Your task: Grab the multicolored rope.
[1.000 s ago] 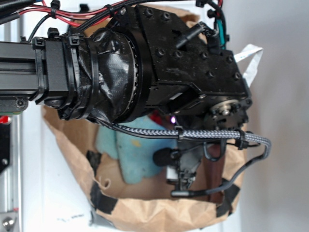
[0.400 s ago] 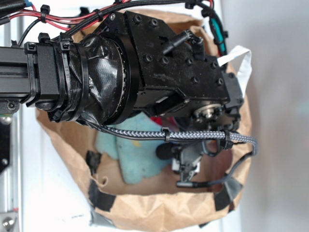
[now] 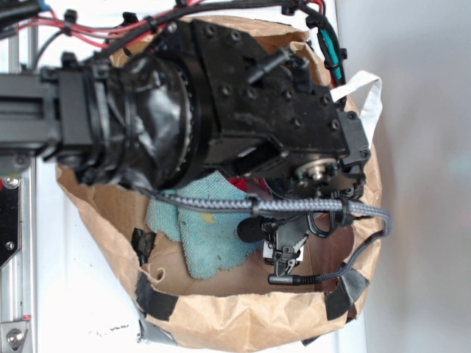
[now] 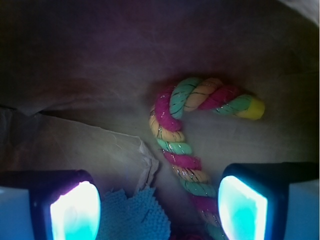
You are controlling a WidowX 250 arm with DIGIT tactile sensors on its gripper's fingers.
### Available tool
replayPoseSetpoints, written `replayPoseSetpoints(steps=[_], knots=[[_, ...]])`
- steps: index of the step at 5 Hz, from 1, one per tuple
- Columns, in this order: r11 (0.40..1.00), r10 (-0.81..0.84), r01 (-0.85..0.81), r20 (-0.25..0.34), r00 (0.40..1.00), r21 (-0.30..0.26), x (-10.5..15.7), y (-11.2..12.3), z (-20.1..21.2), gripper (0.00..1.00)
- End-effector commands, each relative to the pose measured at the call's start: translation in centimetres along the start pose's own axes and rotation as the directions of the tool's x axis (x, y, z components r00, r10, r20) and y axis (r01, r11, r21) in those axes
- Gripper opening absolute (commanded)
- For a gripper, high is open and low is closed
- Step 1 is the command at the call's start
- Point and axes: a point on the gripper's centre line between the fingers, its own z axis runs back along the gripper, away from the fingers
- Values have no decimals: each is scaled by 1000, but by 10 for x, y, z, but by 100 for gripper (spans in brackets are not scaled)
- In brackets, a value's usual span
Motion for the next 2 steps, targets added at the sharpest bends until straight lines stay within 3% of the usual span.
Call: replayPoseSetpoints(steps=[1, 2], knots=[[997, 2, -5, 37, 999, 80, 12, 13, -5, 100], [993, 15, -16, 15, 1000, 121, 11, 22, -21, 100]])
